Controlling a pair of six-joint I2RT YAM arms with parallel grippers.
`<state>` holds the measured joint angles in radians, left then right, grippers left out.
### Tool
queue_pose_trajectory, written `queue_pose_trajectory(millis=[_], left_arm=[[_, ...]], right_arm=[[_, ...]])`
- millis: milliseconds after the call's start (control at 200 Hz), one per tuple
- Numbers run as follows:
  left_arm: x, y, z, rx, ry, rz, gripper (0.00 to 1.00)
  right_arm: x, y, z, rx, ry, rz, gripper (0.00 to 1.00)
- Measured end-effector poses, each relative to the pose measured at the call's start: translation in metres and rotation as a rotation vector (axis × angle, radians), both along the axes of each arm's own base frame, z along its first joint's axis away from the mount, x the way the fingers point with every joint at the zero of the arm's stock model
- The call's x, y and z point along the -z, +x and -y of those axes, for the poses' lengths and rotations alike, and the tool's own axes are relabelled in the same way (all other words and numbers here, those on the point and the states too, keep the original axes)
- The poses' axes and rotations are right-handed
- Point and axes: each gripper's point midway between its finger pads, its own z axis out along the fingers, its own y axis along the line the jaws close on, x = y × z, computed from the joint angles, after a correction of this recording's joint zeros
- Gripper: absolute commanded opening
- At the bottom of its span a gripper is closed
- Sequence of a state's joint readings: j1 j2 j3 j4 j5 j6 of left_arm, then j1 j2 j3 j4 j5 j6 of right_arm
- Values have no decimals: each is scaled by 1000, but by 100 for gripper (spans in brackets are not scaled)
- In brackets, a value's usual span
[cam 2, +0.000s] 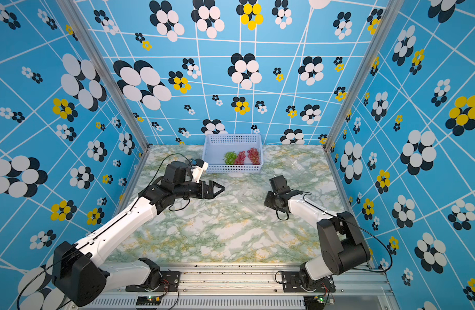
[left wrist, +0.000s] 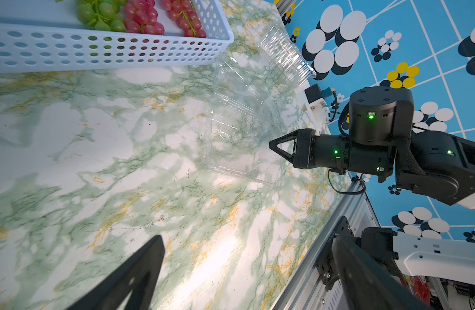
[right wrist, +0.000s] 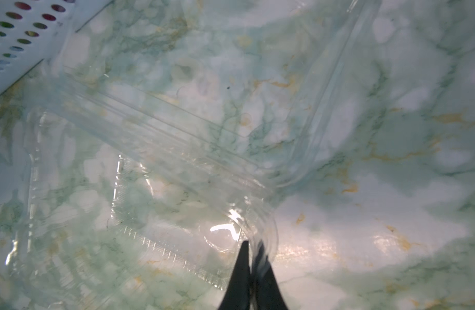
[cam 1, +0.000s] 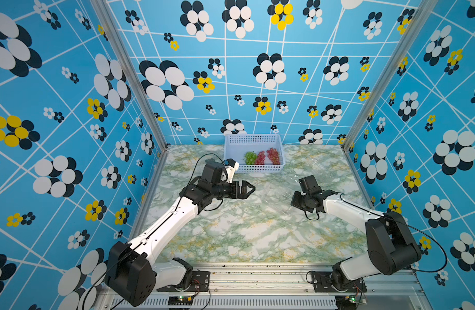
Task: Pack grapes into containers
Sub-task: Pick up the packing box from the center of the board.
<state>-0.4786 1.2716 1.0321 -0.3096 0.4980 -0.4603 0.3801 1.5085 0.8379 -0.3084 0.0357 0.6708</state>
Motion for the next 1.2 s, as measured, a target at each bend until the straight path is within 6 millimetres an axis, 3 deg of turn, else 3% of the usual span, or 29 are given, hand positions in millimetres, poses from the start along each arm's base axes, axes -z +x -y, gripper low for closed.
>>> queue_pose_trajectory(millis=[215, 655, 855, 1030, 1200], left_arm=[[9, 0, -1, 3, -22, -38, 100], [4, -1, -2, 15, -52, -49, 99], [-2, -2, -4, 14, -59, -31, 100], [-5, -2, -5, 14, -66, -26, 100], [-5, 0, -8, 6, -69, -27, 100]], right_arm=[[-5, -3, 14, -6, -110, 4, 6], [-24, -4, 48, 66, -249, 47, 2], [-60, 5, 70, 140, -268, 128, 1], [-99, 14, 73, 154, -269, 224, 1], [-107, 16, 75, 148, -287, 244, 1]])
